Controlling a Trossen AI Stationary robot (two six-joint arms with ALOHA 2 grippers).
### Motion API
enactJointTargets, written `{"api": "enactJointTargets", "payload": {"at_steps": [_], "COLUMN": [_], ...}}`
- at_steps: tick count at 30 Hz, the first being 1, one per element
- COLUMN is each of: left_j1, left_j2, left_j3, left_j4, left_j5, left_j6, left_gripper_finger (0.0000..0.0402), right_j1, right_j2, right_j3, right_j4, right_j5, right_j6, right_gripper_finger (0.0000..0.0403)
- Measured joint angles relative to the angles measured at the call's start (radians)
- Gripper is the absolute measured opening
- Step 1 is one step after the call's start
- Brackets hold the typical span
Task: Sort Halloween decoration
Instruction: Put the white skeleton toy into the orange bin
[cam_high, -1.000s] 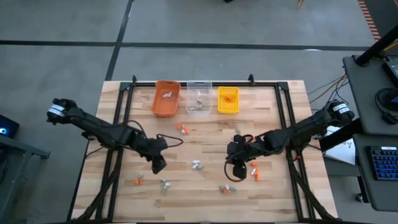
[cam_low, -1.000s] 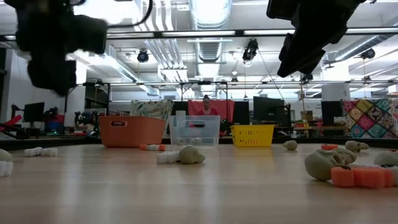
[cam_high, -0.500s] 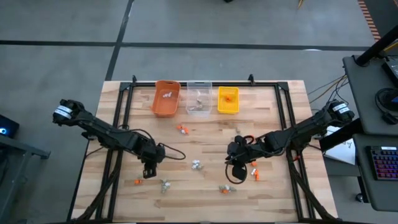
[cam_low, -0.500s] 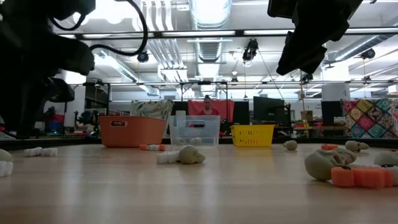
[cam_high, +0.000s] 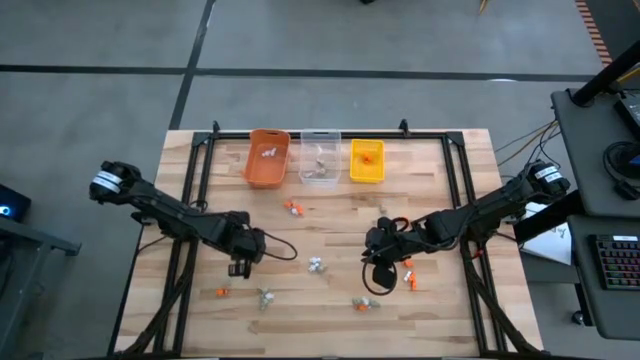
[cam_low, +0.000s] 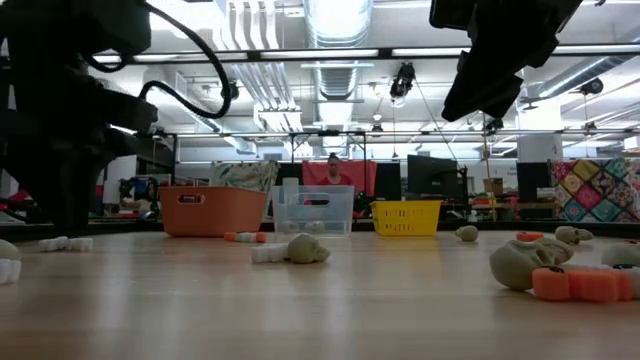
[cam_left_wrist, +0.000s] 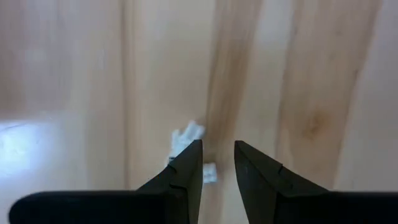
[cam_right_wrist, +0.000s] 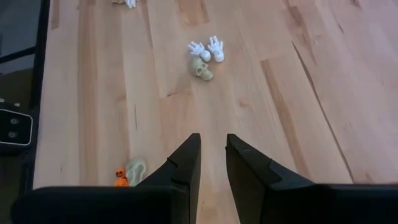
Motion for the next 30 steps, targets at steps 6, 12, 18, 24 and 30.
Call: {"api": "enactJointTargets", "payload": {"at_steps": [6, 12, 18, 24, 30], "left_j1": [0.000, 0.001, -0.002, 0.000, 0.006], "left_j2": [0.035, 0.091, 0.116, 0.115, 0.115], "left_j3": [-0.002, -0.005, -0.006, -0.006, -0.006], "left_j4": [-0.006, -0.006, -0.010, -0.010, -0.008], "left_j5": [-0.005, -0.030, -0.113, -0.123, -0.154], "left_j6": [0.019, 0.026, 0.032, 0.040, 0.041], "left_gripper_finger": [0.0077, 0.0115, 0.0157, 0.0171, 0.0159], "right_j1": [0.000, 0.000, 0.000, 0.000, 0.000], "right_j2": [0.000, 0.000, 0.000, 0.000, 0.000], "right_j3": [0.000, 0.000, 0.000, -0.001, -0.001], "right_j4": [0.000, 0.000, 0.000, 0.000, 0.000], "right_j5": [0.000, 0.000, 0.000, 0.001, 0.028], "right_j6": [-0.004, -0.005, -0.006, -0.006, -0.016], "right_gripper_finger": [0.0066, 0.0066, 0.0066, 0.0066, 0.0066]}}
